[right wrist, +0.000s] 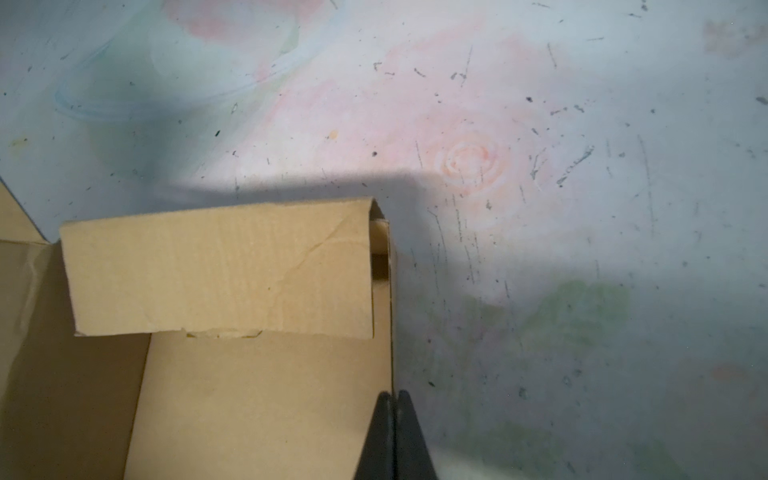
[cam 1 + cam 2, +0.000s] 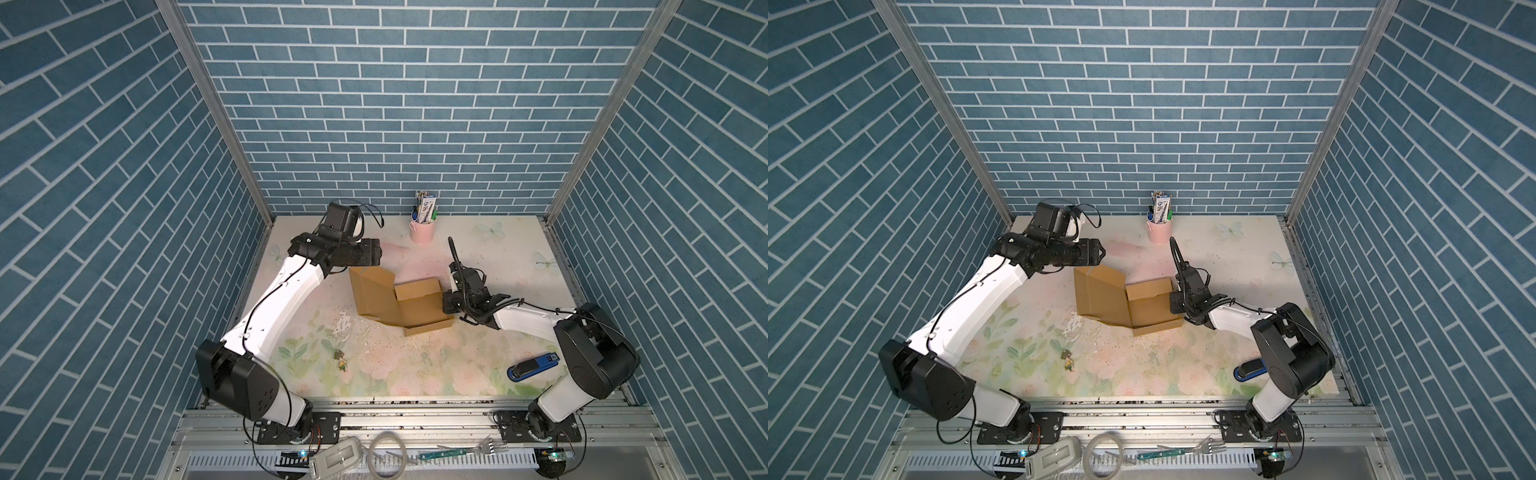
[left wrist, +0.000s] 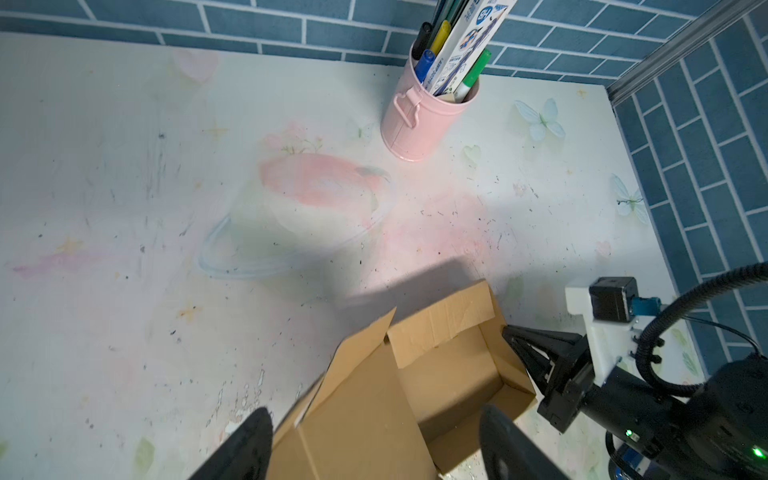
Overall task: Fold the paper box
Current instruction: 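Release the wall with left gripper and swing it back while right gripper holds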
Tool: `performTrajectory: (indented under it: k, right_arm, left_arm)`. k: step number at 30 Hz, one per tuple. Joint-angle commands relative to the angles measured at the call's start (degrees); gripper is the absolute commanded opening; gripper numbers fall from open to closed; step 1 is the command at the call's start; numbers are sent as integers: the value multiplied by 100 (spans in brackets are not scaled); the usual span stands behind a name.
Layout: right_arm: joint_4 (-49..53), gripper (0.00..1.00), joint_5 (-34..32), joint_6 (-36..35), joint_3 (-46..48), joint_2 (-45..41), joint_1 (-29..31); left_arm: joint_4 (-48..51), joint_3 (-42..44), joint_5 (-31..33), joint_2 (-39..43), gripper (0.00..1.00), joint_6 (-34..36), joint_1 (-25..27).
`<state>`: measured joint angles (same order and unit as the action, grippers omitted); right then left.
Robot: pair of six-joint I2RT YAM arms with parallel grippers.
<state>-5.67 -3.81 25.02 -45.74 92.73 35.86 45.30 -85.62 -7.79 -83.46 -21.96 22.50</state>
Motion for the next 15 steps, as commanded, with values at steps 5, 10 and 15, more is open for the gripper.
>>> performTrajectory:
  k: [5,10,15]
  right_arm:
    - [341,0,-704,965,161,23,53]
    - [365,0,-841,1153,221,-52,71]
    - [347,0,-840,1207,249,-117,84]
  left_arm:
    - [231,467,67,441,85,-498,-139]
    - [232,770,23,582,83,-518,-136]
    - [-13,1031,-87,491,73,-401,-139]
